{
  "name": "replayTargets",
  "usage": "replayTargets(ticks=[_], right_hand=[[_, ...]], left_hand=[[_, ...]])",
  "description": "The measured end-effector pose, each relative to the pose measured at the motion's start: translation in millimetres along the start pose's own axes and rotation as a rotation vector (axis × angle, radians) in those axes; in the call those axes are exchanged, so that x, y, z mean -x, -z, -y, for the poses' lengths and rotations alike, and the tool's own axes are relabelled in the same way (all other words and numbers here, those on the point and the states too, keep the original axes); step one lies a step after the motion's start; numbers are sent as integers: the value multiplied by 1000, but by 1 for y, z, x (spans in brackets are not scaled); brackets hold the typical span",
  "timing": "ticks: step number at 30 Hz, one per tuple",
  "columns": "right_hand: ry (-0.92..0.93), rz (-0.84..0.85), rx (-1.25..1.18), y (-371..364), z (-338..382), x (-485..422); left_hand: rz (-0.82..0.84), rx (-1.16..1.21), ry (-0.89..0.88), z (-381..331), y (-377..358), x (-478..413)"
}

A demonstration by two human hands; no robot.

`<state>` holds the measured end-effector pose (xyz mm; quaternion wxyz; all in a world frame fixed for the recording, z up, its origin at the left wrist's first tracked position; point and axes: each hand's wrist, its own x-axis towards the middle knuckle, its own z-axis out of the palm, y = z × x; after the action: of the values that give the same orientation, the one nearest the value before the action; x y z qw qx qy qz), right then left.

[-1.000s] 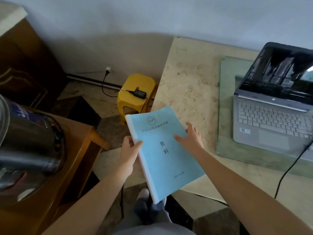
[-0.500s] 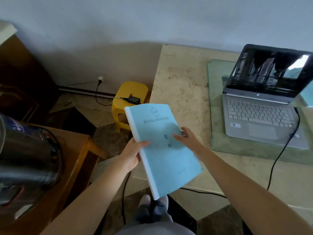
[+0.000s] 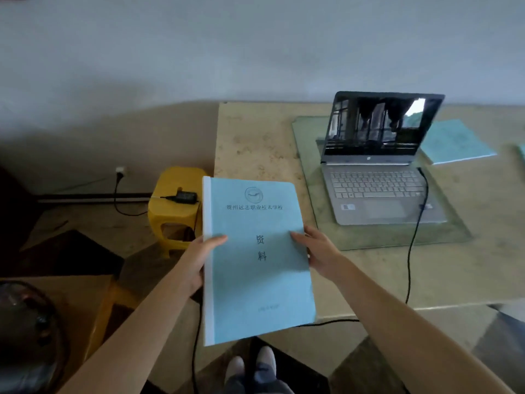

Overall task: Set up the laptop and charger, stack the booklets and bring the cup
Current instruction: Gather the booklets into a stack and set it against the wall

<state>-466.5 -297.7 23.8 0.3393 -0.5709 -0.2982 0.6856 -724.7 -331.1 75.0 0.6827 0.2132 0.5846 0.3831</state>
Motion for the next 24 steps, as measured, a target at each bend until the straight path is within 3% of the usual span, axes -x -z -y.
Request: replayTargets(ticks=[5, 13, 24], right_hand=[[59, -198, 20, 31, 10, 40], [109, -520, -101, 117, -7, 112], [179, -683, -210, 275, -19, 173]], left_hand=[[7, -36, -17, 11, -39, -12], [269, -186, -30, 39, -140, -20], [382, -333, 31, 93, -312, -27]])
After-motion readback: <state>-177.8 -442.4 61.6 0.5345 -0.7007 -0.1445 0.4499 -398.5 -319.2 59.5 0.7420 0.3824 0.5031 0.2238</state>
